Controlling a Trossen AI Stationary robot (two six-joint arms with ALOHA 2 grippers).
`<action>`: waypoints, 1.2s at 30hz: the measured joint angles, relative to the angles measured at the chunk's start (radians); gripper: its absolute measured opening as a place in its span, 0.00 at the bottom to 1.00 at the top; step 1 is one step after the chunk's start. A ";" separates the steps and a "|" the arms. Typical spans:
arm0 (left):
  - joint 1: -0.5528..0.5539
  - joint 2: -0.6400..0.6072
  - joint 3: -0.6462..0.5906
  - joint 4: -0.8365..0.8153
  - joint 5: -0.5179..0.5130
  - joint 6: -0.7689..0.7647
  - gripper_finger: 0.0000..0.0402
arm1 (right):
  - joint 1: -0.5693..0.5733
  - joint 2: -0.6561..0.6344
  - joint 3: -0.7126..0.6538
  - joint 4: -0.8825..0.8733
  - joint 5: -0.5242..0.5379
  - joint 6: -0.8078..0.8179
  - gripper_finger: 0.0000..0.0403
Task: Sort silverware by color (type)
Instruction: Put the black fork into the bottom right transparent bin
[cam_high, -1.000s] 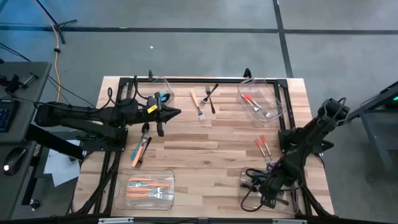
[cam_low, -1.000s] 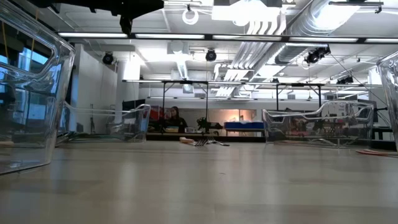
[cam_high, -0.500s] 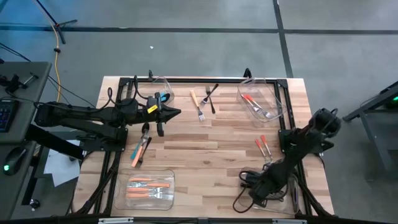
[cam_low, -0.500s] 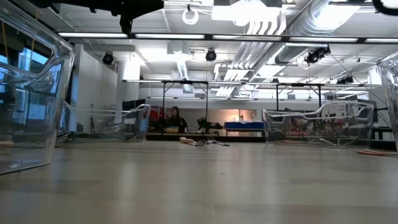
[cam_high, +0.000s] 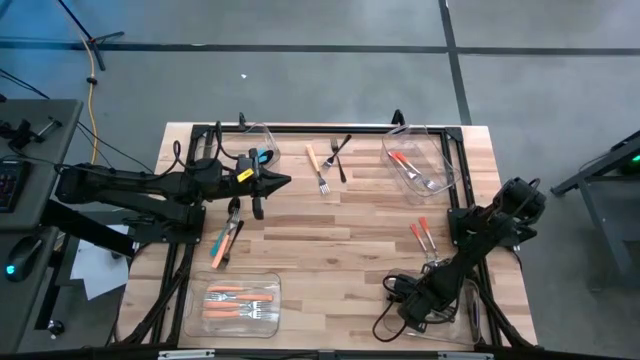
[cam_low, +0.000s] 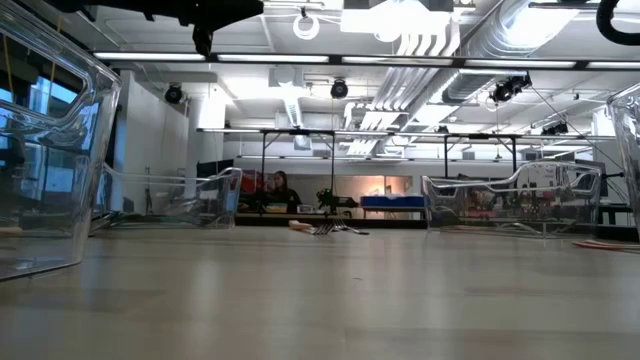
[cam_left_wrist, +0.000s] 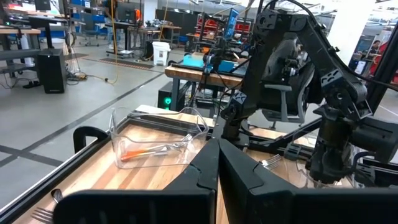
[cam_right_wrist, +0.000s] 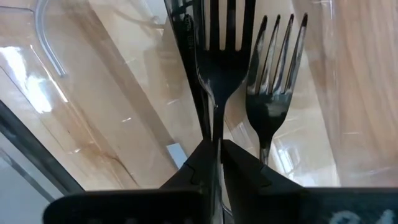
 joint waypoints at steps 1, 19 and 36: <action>0.000 0.000 0.000 -0.001 0.000 0.003 0.00 | 0.000 0.000 0.000 0.000 -0.001 0.000 0.05; 0.000 0.000 0.000 -0.002 -0.017 0.006 0.00 | 0.000 -0.001 0.000 0.008 -0.009 -0.007 0.40; 0.000 0.000 0.000 0.003 -0.021 0.006 0.00 | 0.010 -0.430 0.000 -0.046 0.171 -0.113 0.45</action>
